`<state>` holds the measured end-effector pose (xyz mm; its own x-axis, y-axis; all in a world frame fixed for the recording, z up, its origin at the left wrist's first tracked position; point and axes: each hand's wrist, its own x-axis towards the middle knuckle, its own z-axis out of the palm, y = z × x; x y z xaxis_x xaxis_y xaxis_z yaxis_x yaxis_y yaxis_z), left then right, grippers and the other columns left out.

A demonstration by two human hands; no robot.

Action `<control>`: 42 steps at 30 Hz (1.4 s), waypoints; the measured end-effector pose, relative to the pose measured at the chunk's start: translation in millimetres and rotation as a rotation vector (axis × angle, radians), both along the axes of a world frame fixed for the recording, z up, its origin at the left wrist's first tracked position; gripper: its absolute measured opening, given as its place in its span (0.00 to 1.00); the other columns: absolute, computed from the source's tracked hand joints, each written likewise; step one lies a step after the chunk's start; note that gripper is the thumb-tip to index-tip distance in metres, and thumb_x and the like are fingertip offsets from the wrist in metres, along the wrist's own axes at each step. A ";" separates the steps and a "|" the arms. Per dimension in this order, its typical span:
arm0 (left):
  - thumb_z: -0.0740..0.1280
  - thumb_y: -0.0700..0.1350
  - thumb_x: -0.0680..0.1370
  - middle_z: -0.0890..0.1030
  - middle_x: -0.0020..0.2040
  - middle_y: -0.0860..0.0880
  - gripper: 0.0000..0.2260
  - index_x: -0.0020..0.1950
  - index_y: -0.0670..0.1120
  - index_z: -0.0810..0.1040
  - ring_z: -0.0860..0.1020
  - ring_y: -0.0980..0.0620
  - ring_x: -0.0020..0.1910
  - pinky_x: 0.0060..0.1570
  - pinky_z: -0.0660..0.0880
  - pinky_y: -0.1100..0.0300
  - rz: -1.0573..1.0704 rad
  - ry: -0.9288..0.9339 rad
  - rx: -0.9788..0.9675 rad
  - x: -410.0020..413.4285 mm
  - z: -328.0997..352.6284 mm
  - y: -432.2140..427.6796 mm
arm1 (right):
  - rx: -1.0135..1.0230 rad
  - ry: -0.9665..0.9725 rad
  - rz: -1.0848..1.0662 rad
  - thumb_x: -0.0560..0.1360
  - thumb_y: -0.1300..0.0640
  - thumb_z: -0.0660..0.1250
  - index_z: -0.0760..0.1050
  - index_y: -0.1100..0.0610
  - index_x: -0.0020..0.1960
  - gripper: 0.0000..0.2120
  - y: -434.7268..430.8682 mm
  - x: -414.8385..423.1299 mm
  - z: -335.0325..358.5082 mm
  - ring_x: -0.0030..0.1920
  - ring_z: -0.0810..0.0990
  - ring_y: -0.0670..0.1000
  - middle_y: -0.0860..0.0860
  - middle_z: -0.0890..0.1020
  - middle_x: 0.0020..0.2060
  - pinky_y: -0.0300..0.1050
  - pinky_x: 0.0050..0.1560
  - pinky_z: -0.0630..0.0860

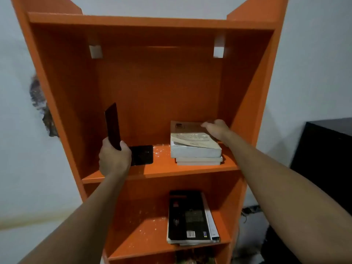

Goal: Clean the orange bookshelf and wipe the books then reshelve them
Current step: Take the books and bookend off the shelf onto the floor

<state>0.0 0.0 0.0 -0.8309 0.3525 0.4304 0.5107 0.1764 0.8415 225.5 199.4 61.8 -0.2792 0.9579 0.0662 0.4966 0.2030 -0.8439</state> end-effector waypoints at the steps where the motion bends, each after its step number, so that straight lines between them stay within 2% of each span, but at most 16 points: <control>1: 0.61 0.49 0.81 0.80 0.50 0.46 0.13 0.64 0.46 0.72 0.81 0.44 0.48 0.46 0.80 0.44 0.024 0.007 0.041 0.7 0.2 0.0 | -0.027 -0.028 -0.003 0.79 0.49 0.64 0.70 0.63 0.67 0.23 7.1 -2.7 0.1 0.59 0.76 0.56 0.51 0.76 0.61 0.45 0.54 0.70; 4: 0.59 0.46 0.82 0.80 0.43 0.46 0.09 0.56 0.44 0.76 0.80 0.46 0.39 0.35 0.77 0.54 0.115 0.052 0.074 -6.5 -9.0 8.3 | -0.097 -0.129 0.098 0.80 0.45 0.61 0.74 0.59 0.66 0.23 29.5 -14.3 -6.8 0.53 0.79 0.54 0.55 0.79 0.60 0.46 0.51 0.73; 6: 0.59 0.44 0.83 0.79 0.37 0.46 0.08 0.51 0.45 0.77 0.77 0.48 0.33 0.29 0.69 0.60 0.123 0.051 0.075 -13.1 -13.0 9.0 | -0.125 -0.178 0.172 0.79 0.39 0.59 0.74 0.54 0.67 0.24 48.2 -24.2 -13.1 0.55 0.79 0.55 0.55 0.80 0.60 0.52 0.58 0.75; 8: 0.59 0.43 0.82 0.78 0.35 0.46 0.08 0.48 0.45 0.77 0.77 0.47 0.31 0.28 0.67 0.61 0.115 0.063 0.073 -18.3 -14.0 7.7 | -0.161 -0.152 0.213 0.77 0.35 0.60 0.74 0.51 0.67 0.26 78.1 -29.3 -23.3 0.55 0.81 0.57 0.57 0.81 0.58 0.58 0.63 0.74; 11: 0.60 0.41 0.83 0.79 0.36 0.45 0.07 0.49 0.45 0.77 0.75 0.49 0.28 0.26 0.66 0.62 0.071 0.090 0.081 -20.4 -13.7 5.1 | -0.195 -0.170 0.178 0.70 0.29 0.63 0.72 0.50 0.67 0.34 72.9 -27.6 -20.0 0.54 0.80 0.57 0.56 0.81 0.57 0.56 0.58 0.77; 14: 0.60 0.41 0.83 0.80 0.38 0.46 0.07 0.53 0.45 0.78 0.76 0.50 0.30 0.26 0.67 0.62 0.045 0.092 0.092 -20.0 -12.8 2.3 | -0.174 -0.156 0.195 0.78 0.36 0.59 0.77 0.51 0.61 0.22 32.1 -21.4 -9.7 0.47 0.80 0.52 0.51 0.82 0.45 0.45 0.42 0.72; 17: 0.60 0.41 0.83 0.80 0.41 0.46 0.08 0.56 0.43 0.78 0.77 0.49 0.32 0.28 0.69 0.61 0.009 0.082 0.106 -20.5 -12.5 0.0 | -0.191 -0.059 0.136 0.77 0.43 0.66 0.78 0.58 0.59 0.20 12.3 -12.9 -14.1 0.40 0.82 0.49 0.51 0.84 0.42 0.41 0.36 0.71; 20: 0.59 0.40 0.83 0.80 0.43 0.45 0.08 0.57 0.42 0.77 0.77 0.50 0.34 0.29 0.70 0.61 -0.016 0.071 0.096 -18.6 -9.2 -3.3 | -0.243 0.147 0.122 0.74 0.44 0.70 0.68 0.59 0.71 0.32 -13.5 1.6 -24.2 0.45 0.82 0.50 0.52 0.82 0.56 0.44 0.46 0.77; 21: 0.59 0.40 0.83 0.80 0.44 0.45 0.09 0.58 0.42 0.77 0.78 0.50 0.36 0.30 0.70 0.62 -0.018 0.062 0.097 -18.8 -7.9 -4.2 | -0.232 0.204 0.124 0.74 0.45 0.70 0.69 0.57 0.71 0.30 -24.5 6.3 -29.0 0.48 0.82 0.50 0.52 0.82 0.58 0.47 0.50 0.78; 24: 0.59 0.40 0.83 0.79 0.45 0.45 0.08 0.57 0.42 0.76 0.78 0.48 0.39 0.31 0.71 0.63 -0.011 0.048 0.114 -17.4 -5.4 -7.9 | -0.105 0.179 0.070 0.76 0.43 0.67 0.79 0.56 0.60 0.20 -71.0 29.1 -43.5 0.49 0.82 0.52 0.53 0.84 0.51 0.48 0.51 0.77; 26: 0.58 0.41 0.83 0.79 0.46 0.46 0.08 0.58 0.43 0.76 0.79 0.48 0.40 0.33 0.74 0.61 -0.019 0.059 0.122 -15.2 -4.6 -13.3 | -0.033 0.055 -0.037 0.75 0.37 0.64 0.80 0.61 0.50 0.26 -102.0 43.9 -49.5 0.45 0.81 0.58 0.59 0.83 0.46 0.51 0.50 0.77; 28: 0.58 0.41 0.83 0.79 0.45 0.47 0.09 0.58 0.43 0.76 0.79 0.48 0.40 0.36 0.77 0.57 -0.037 0.090 0.128 -10.7 -3.1 -20.6 | -0.122 -0.002 -0.059 0.75 0.33 0.60 0.77 0.59 0.50 0.28 -121.9 50.6 -52.2 0.40 0.81 0.54 0.56 0.81 0.45 0.48 0.42 0.78; 31: 0.57 0.42 0.83 0.78 0.46 0.47 0.10 0.59 0.42 0.76 0.78 0.49 0.41 0.39 0.75 0.57 -0.049 0.115 0.140 -3.3 -1.2 -32.6 | -0.388 0.268 0.043 0.75 0.33 0.63 0.74 0.55 0.62 0.28 -134.8 45.8 -56.1 0.44 0.86 0.52 0.52 0.80 0.56 0.45 0.42 0.83; 34: 0.57 0.42 0.83 0.79 0.45 0.45 0.11 0.58 0.40 0.76 0.77 0.48 0.42 0.38 0.72 0.59 -0.054 0.125 0.157 3.1 -0.4 -42.3 | -0.482 0.560 0.079 0.76 0.42 0.69 0.75 0.53 0.62 0.20 -140.3 37.5 -58.6 0.54 0.83 0.53 0.52 0.81 0.56 0.49 0.48 0.83; 38: 0.57 0.42 0.84 0.80 0.49 0.44 0.12 0.61 0.40 0.76 0.77 0.48 0.46 0.43 0.73 0.58 -0.053 0.158 0.163 12.2 1.1 -55.7 | -0.482 0.624 0.064 0.76 0.48 0.70 0.76 0.53 0.56 0.12 -153.5 37.7 -59.2 0.53 0.82 0.51 0.51 0.82 0.52 0.49 0.51 0.83; 42: 0.56 0.43 0.83 0.81 0.49 0.43 0.12 0.59 0.40 0.77 0.79 0.45 0.47 0.43 0.72 0.58 -0.069 0.145 0.194 14.3 -1.5 -64.8 | -0.485 0.690 0.082 0.76 0.49 0.71 0.75 0.53 0.62 0.17 -172.3 41.8 -77.8 0.54 0.83 0.53 0.52 0.83 0.54 0.52 0.50 0.83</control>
<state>14.3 -64.8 -1.5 -0.7324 0.3053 0.6086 0.6340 -0.0204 0.7731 267.2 27.0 -16.0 -0.3973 0.9026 -0.1654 -0.1623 -0.2465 -0.9555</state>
